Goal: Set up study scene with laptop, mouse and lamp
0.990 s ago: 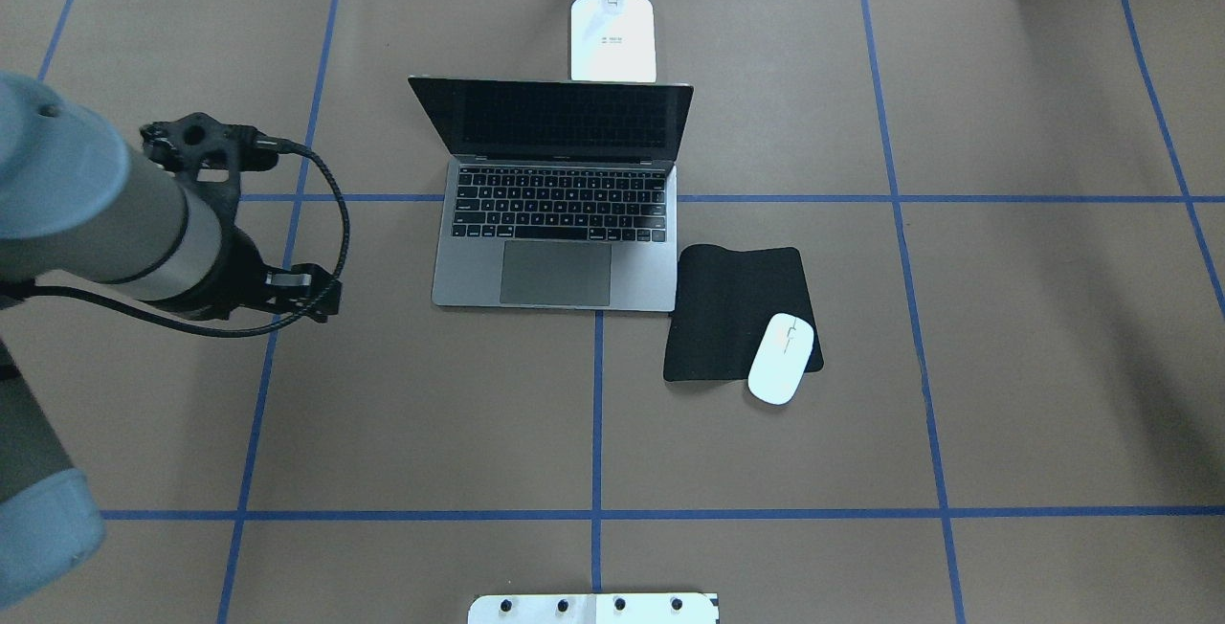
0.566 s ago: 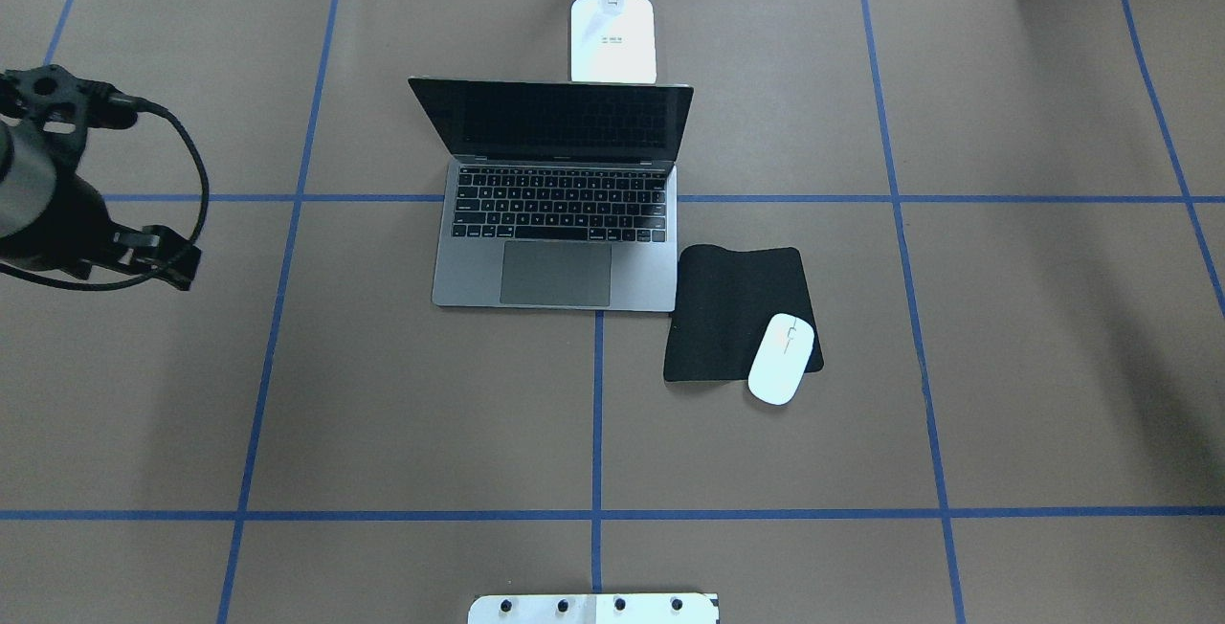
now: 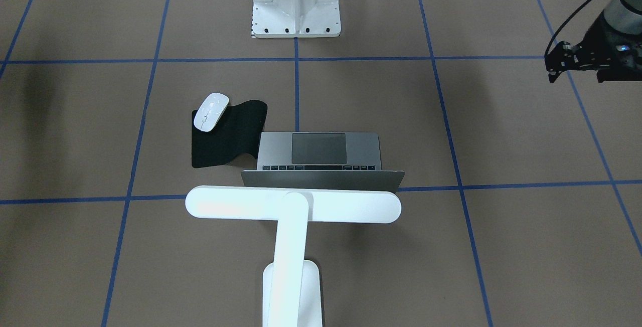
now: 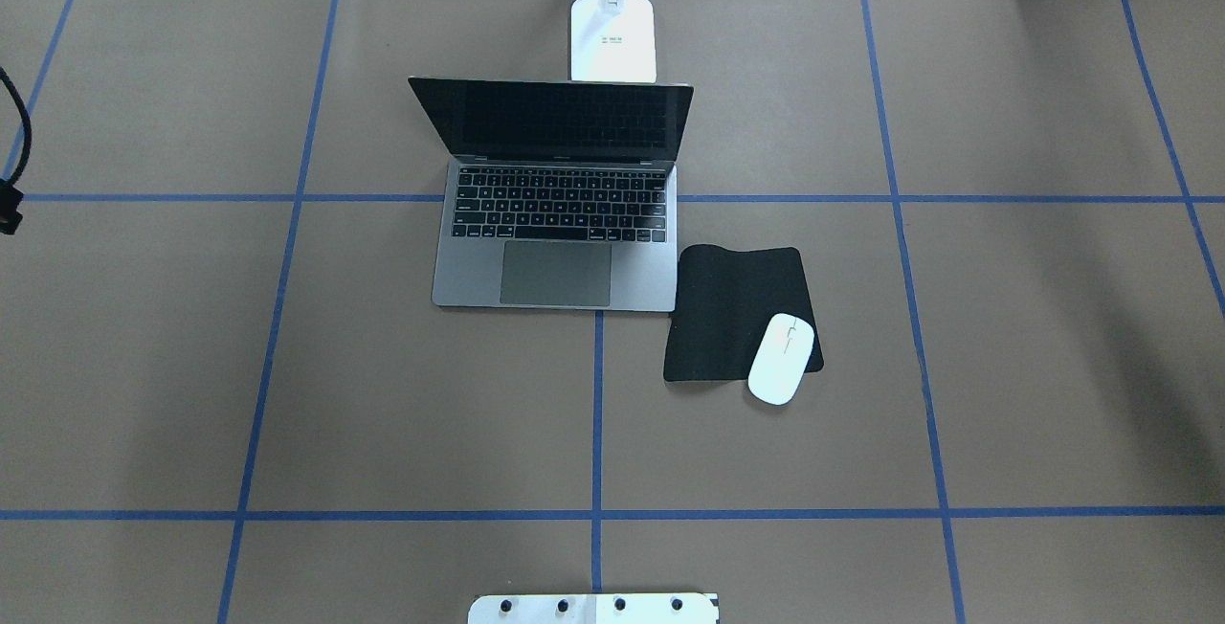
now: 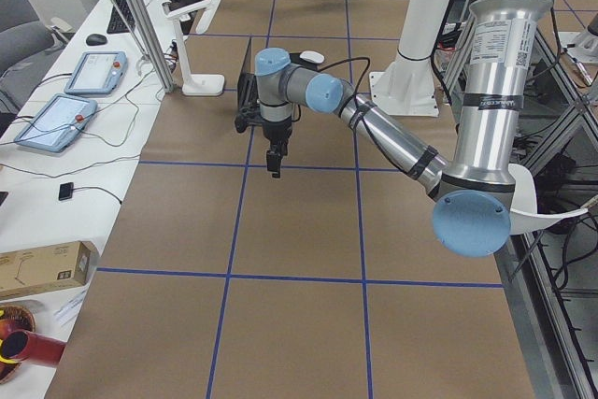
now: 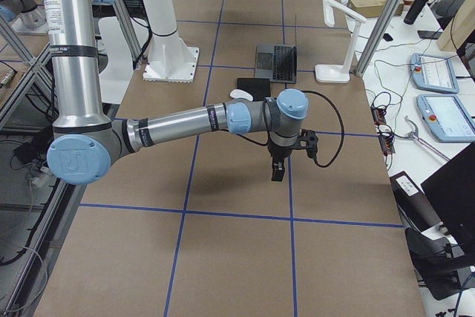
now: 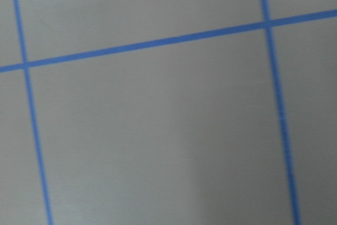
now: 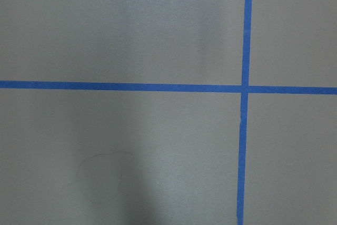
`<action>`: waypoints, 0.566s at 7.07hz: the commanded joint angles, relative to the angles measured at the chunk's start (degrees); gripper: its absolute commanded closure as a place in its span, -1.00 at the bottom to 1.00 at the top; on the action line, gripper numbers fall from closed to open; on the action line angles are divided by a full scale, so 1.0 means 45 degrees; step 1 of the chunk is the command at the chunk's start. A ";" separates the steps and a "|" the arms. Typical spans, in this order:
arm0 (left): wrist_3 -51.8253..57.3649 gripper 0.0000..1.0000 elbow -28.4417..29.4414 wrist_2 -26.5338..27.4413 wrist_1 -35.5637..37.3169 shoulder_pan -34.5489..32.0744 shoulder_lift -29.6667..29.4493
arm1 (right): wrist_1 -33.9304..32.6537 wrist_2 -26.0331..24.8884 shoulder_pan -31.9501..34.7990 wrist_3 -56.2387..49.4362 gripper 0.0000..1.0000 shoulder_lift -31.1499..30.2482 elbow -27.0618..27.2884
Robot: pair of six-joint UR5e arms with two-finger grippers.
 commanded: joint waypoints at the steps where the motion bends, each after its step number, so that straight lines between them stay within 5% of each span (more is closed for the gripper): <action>1: 0.1550 -0.97 0.1657 -0.0795 -0.1028 -0.1145 0.0040 | 0.0004 0.0037 0.0000 0.0000 -1.00 0.0009 0.0020; 4: 0.4708 -0.98 0.4038 -0.0798 -0.1676 -0.3211 0.0040 | 0.0023 0.0018 0.0000 -0.0020 -1.00 0.0009 0.0059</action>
